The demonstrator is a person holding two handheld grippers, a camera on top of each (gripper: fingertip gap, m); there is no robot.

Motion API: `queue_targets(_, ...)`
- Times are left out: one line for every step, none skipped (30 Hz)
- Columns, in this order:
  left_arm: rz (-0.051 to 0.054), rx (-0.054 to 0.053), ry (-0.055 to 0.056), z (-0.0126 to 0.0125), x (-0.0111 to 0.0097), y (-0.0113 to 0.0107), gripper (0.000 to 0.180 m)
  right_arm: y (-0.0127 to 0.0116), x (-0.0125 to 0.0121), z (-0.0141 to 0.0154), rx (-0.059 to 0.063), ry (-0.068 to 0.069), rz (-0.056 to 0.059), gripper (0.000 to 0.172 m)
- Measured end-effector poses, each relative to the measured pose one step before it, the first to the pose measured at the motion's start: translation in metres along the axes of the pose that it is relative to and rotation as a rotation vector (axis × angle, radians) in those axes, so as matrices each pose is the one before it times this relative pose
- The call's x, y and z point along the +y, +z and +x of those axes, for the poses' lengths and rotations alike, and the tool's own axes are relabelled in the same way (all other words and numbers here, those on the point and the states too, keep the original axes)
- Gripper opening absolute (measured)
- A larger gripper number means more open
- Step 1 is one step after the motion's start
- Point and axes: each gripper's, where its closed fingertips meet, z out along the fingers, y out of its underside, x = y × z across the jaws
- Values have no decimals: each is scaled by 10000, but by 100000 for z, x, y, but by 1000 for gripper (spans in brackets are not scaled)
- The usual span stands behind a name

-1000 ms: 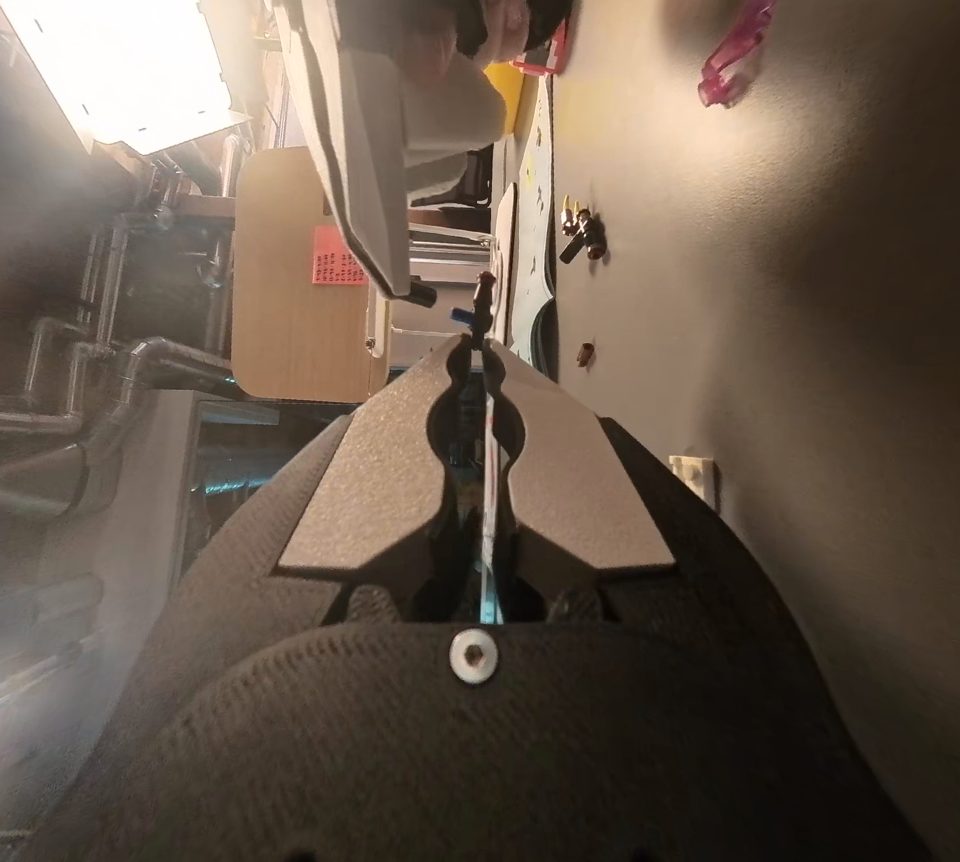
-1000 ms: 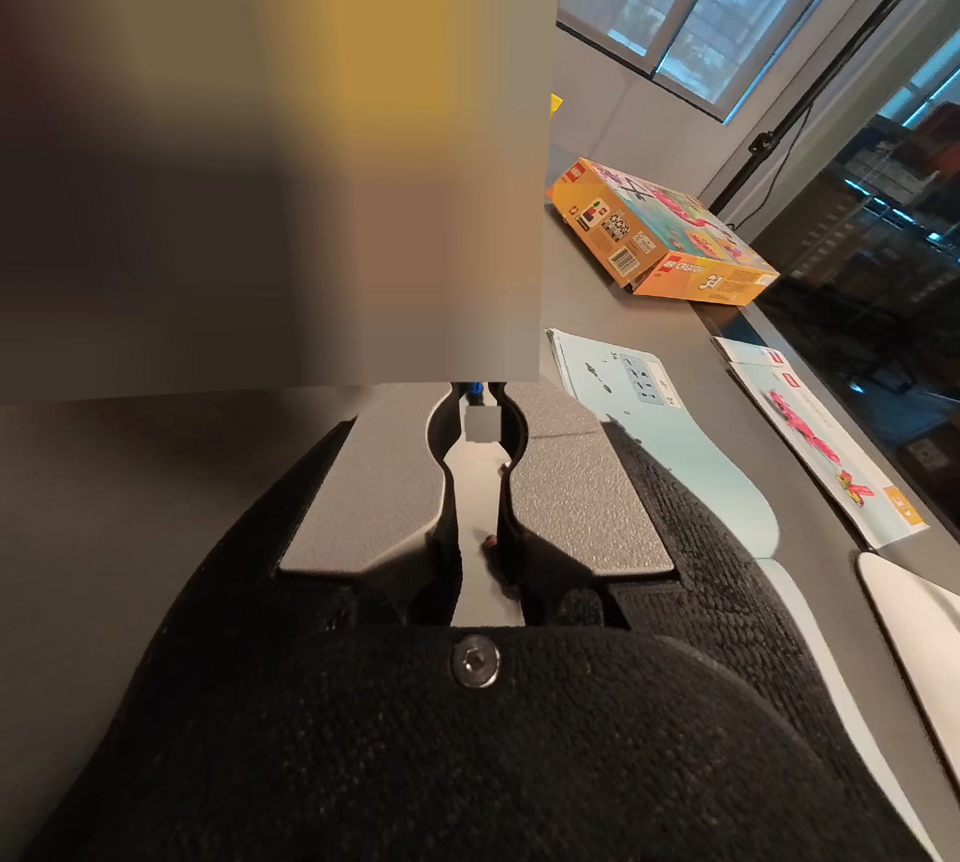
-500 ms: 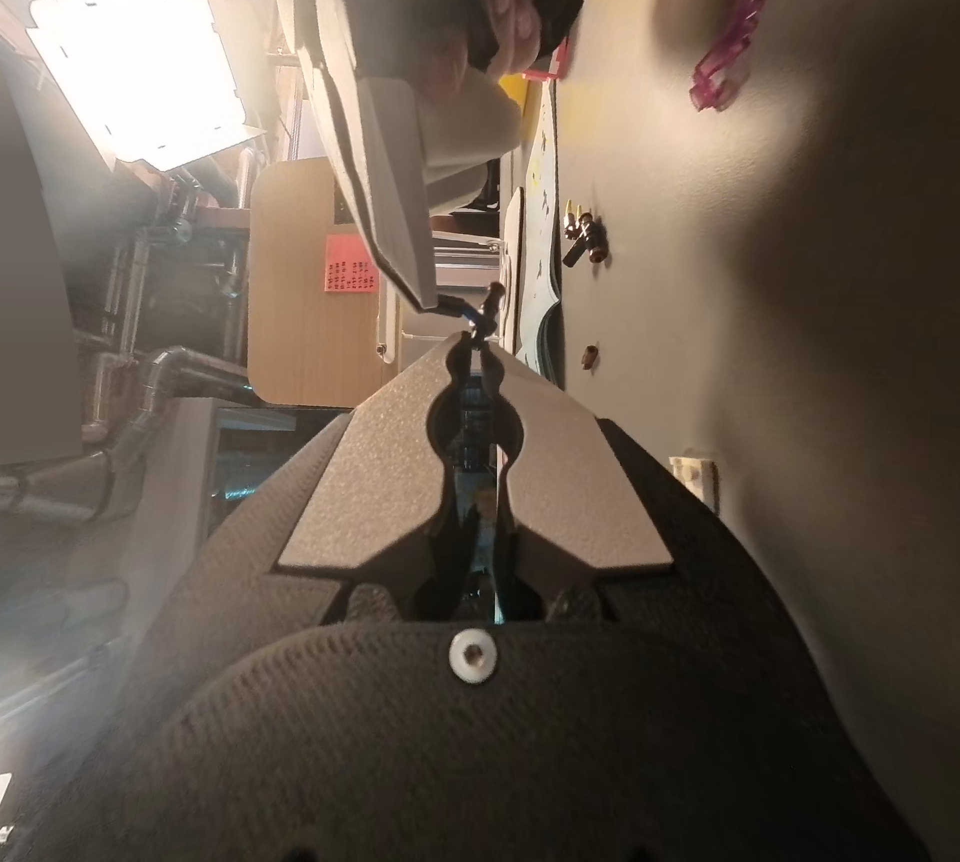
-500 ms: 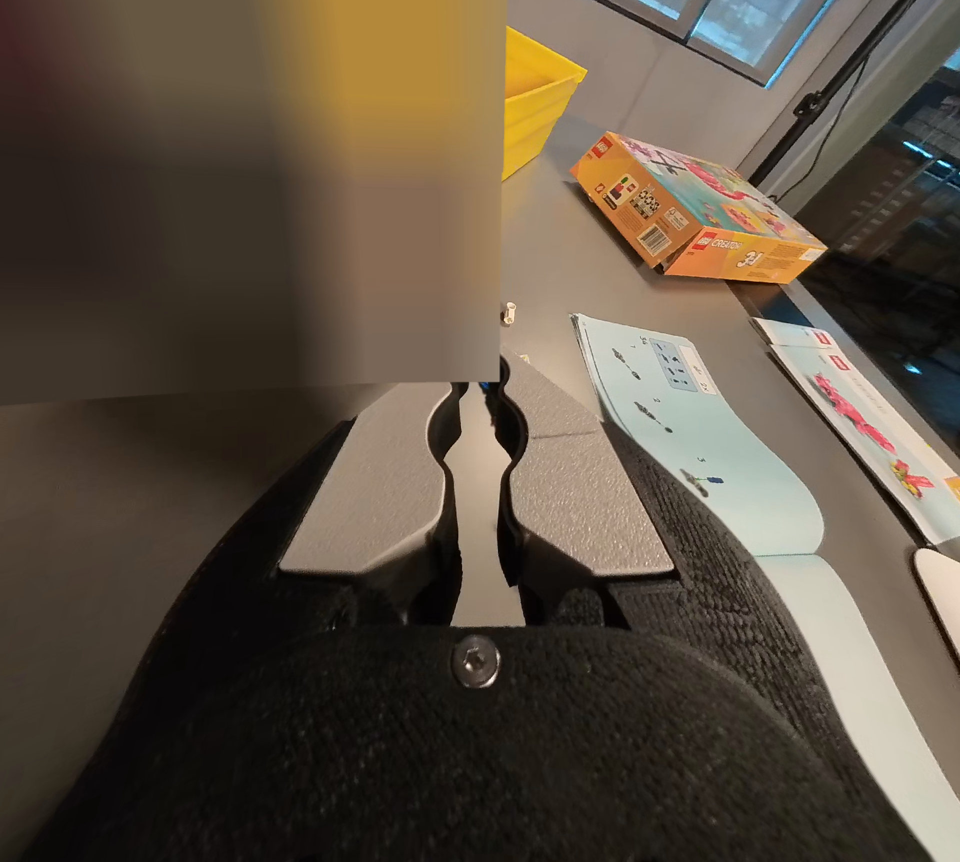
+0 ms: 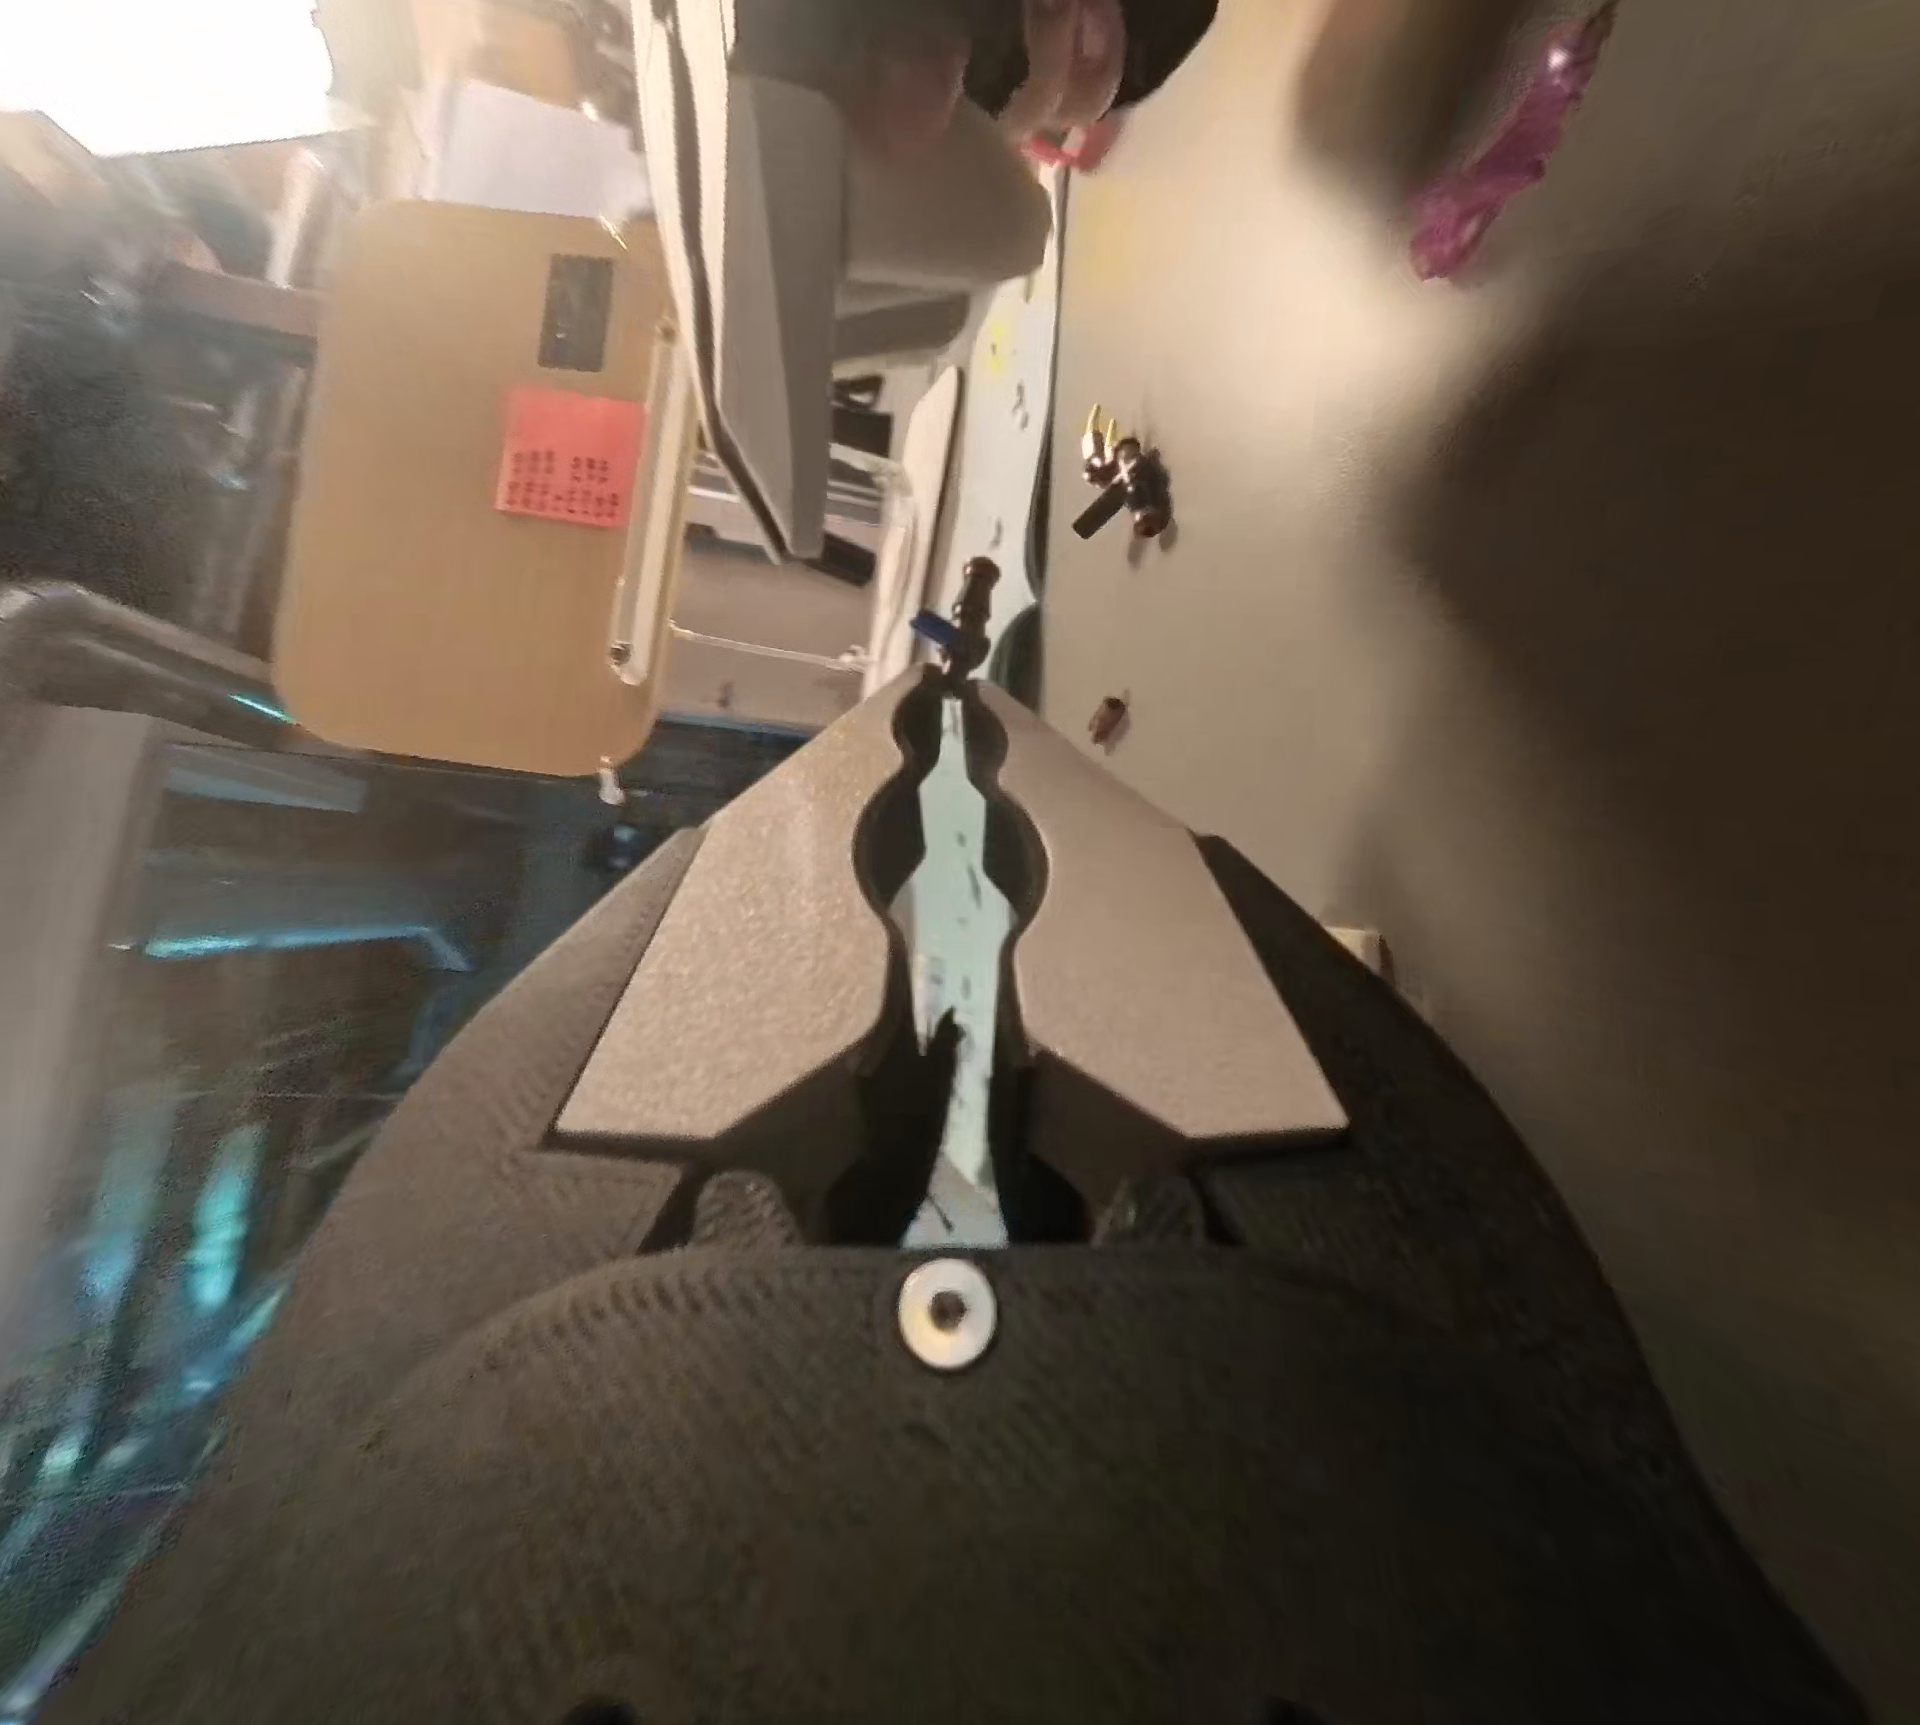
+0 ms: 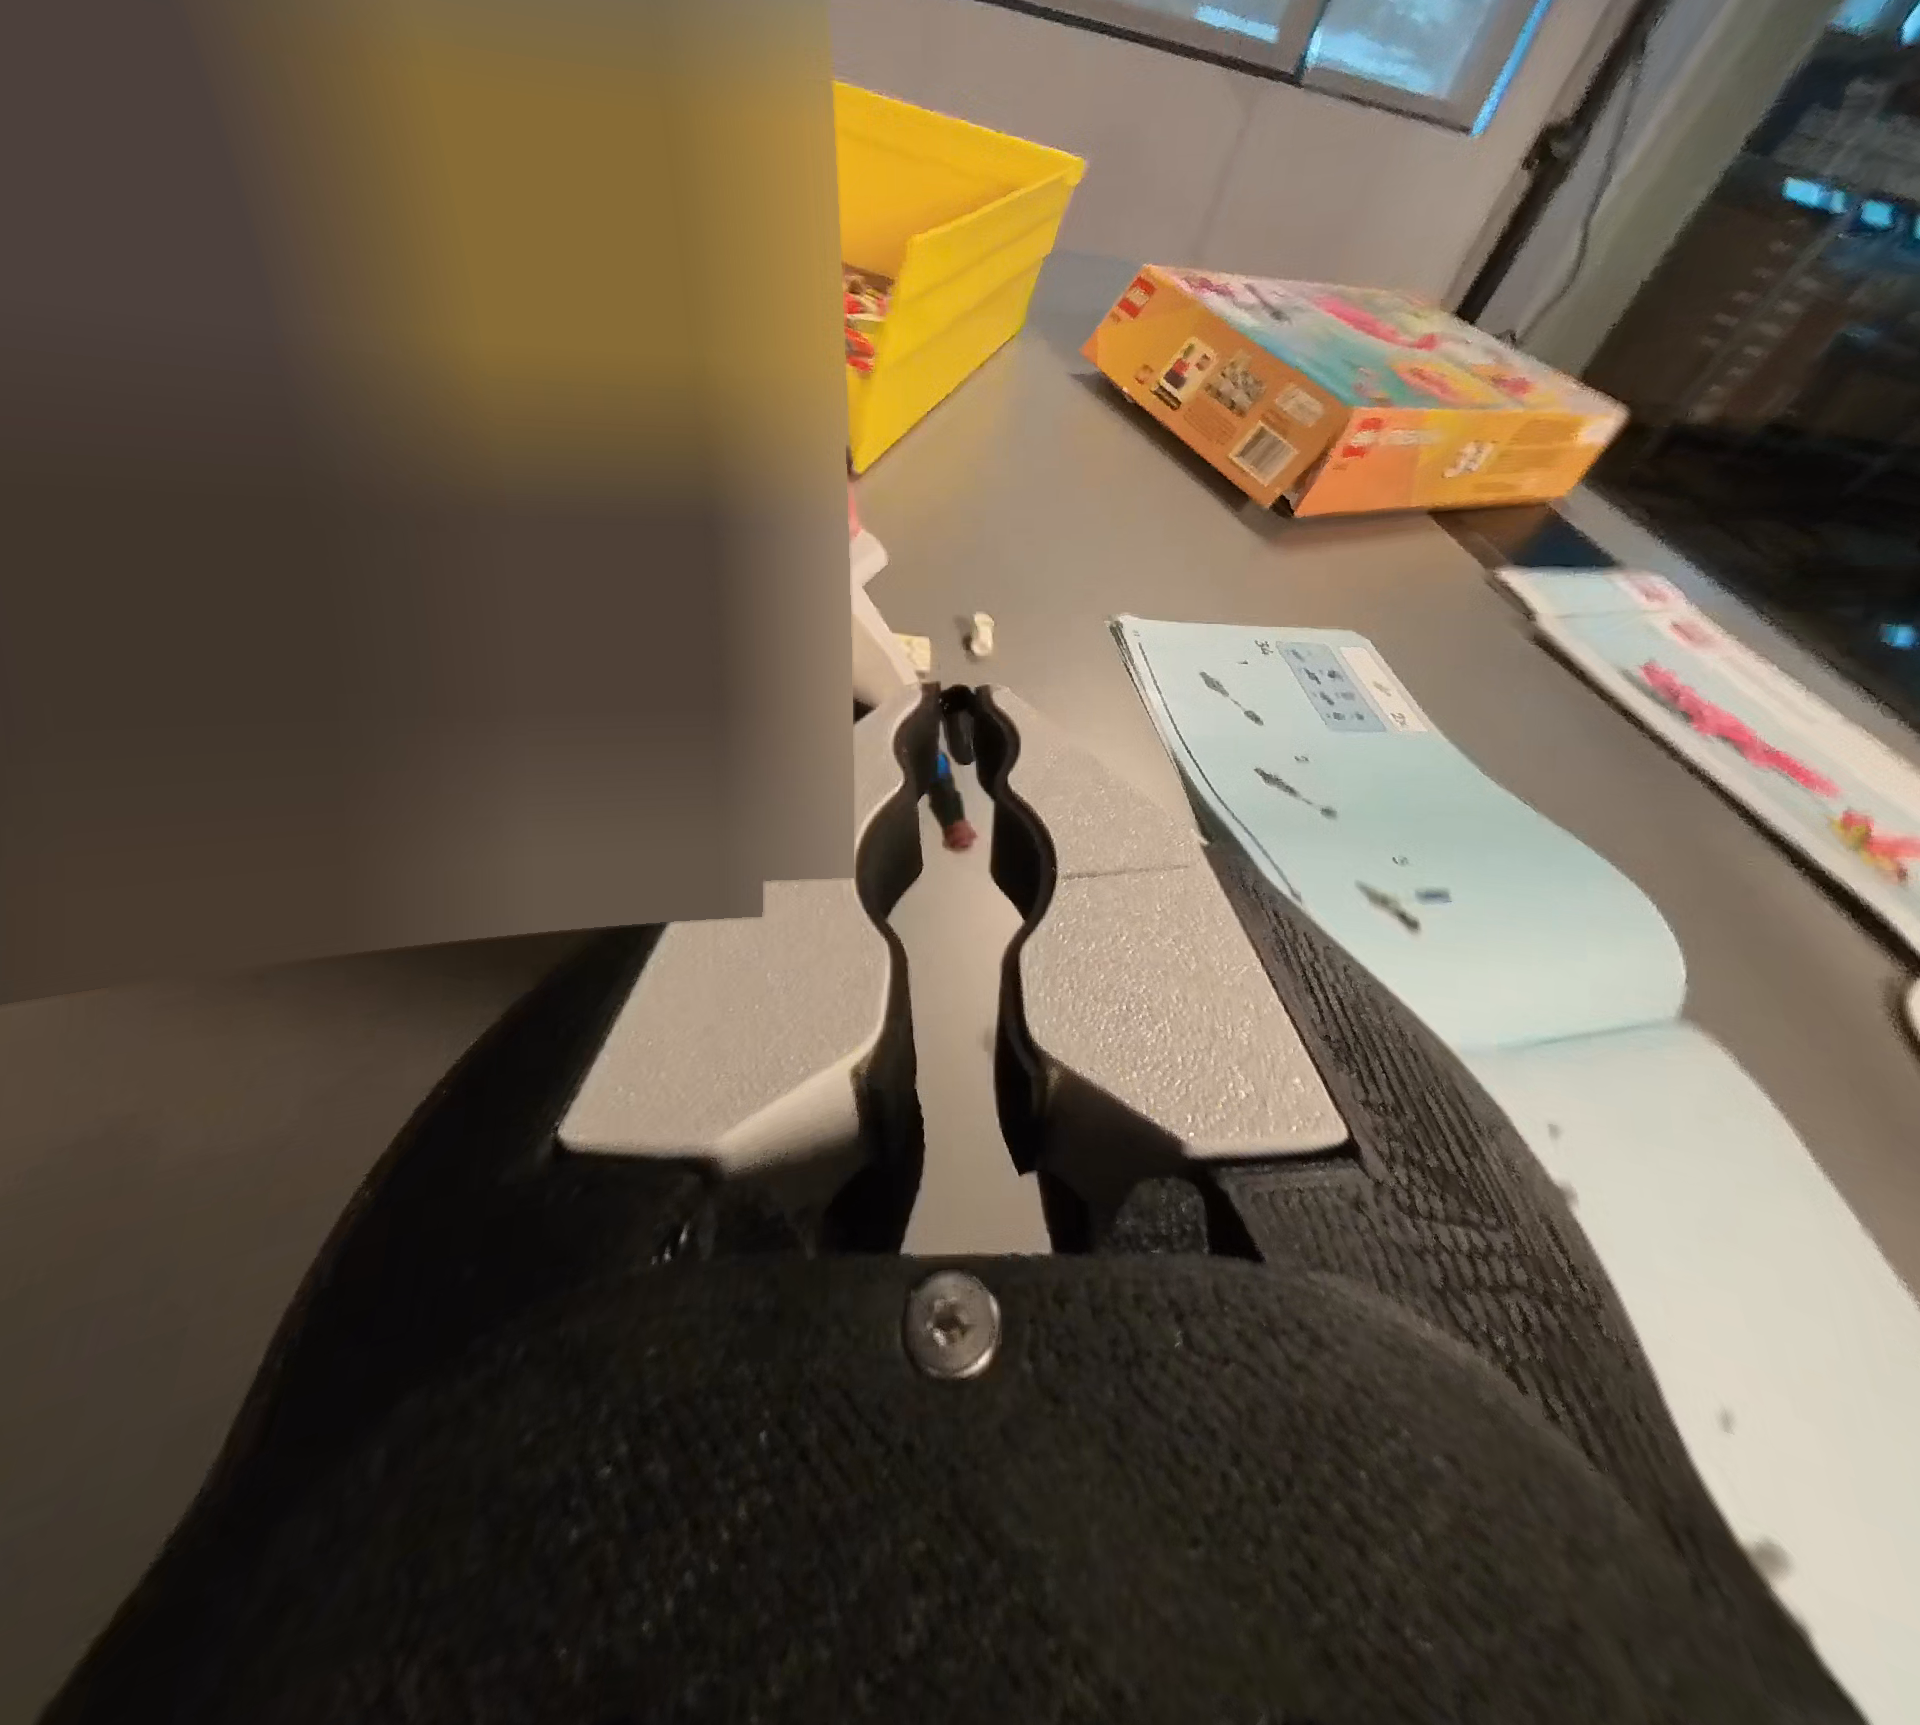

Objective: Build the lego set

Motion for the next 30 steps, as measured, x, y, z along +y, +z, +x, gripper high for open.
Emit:
queue_targets(-76, 171, -445, -26, 281, 68, 2, -233, 347, 468, 86, 472, -224, 4)
queue_targets(-65, 104, -402, -146, 307, 57, 2, -170, 747, 187, -110, 480, -444, 5)
queue_targets(-92, 134, -423, -100, 371, 61, 2, -65, 983, -49, -253, 496, -548, 5)
queue_targets(-76, 102, -393, -136, 342, 45, 2, 64, 1013, -9, -195, 450, -520, 5)
queue_targets(-65, 51, -325, -189, 326, 18, 2, 201, 893, -2, -159, 308, -420, 4)
queue_targets(-45, 26, -284, -196, 262, -7, 2, 280, 778, -70, -148, 177, -345, 5)
queue_targets(-2, 5, -253, -206, 165, -21, 2, 333, 665, -16, -85, 99, -314, 5)
queue_targets(1, 22, -221, -153, 124, -39, 2, 320, 571, -5, -43, 34, -291, 5)
queue_targets(-3, 22, -176, -113, 93, -34, 2, 296, 478, -47, -41, -24, -246, 5)
queue_targets(-1, 4, -113, -98, 61, -31, 2, 238, 373, -42, -11, -57, -215, 5)
queue_targets(3, -6, -54, -75, 24, -28, 2, 172, 309, -2, 28, -74, -210, 5)
queue_targets(2, 2, -24, -37, 5, -30, 2, 109, 235, -7, 41, -95, -169, 5)
queue_targets(5, 5, -8, 2, -20, -19, 2, 52, 96, -33, 25, -99, -72, 5)
queue_targets(7, 7, 18, 8, -20, -11, 2, -3, 30, -27, 12, -73, -14, 5)
queue_targets(3, -4, 38, -6, -25, 3, 2, -34, 26, -15, -1, -31, -1, 5)
queue_targets(4, -3, 36, -14, -10, -2, 2, -40, 12, -29, -24, 3, 3, 6)
queue_targets(4, 7, 6, -7, -2, -2, 2, -30, 18, -26, -25, 14, 2, 6)
queue_targets(8, 6, -18, -17, 15, -1, 2, -17, 10, -16, -13, 1, 2, 6)
queue_targets(7, -3, -27, -44, 13, -8, 2, 2, 0, -7, -5, -13, -1, 6)
queue_targets(11, -7, -33, -60, -4, -20, 2, 16, 9, -10, 2, -17, -8, 8)
queue_targets(9, -5, -43, -56, 2, -2, 2, 20, 18, -1, 2, -9, -21, 10)
queue_targets(-4, 5, -41, -31, 31, 2, 2, 21, 54, -28, -14, -1, -35, 11)
queue_targets(-8, 3, -29, -24, 25, 7, 2, 26, 70, -16, -13, 4, -44, 11)
queue_targets(10, -1, -11, -7, -11, 2, 2, 16, 57, 9, 3, 8, -35, 11)
queue_targets(14, -4, 1, -7, -28, -11, 2, 0, 26, 6, -2, 5, -16, 12)
queue_targets(10, -1, 6, -6, -28, -2, 2, -7, 5, -16, -9, 1, 0, 12)
queue_targets(3, 3, 8, 17, -16, 10, 2, -21, -6, 10, -1, 1, 9, 13)
queue_targets(-1, 2, 9, 14, -11, 7, 2, -27, -2, 11, 3, 4, 10, 13)
queue_targets(1, 6, 4, 10, 5, 12, 2, -14, -9, 12, 1, 7, 7, 14)
queue_targets(6, -2, -3, -9, -14, 2, 2, -23, -10, -4, -7, 5, 16, 14)
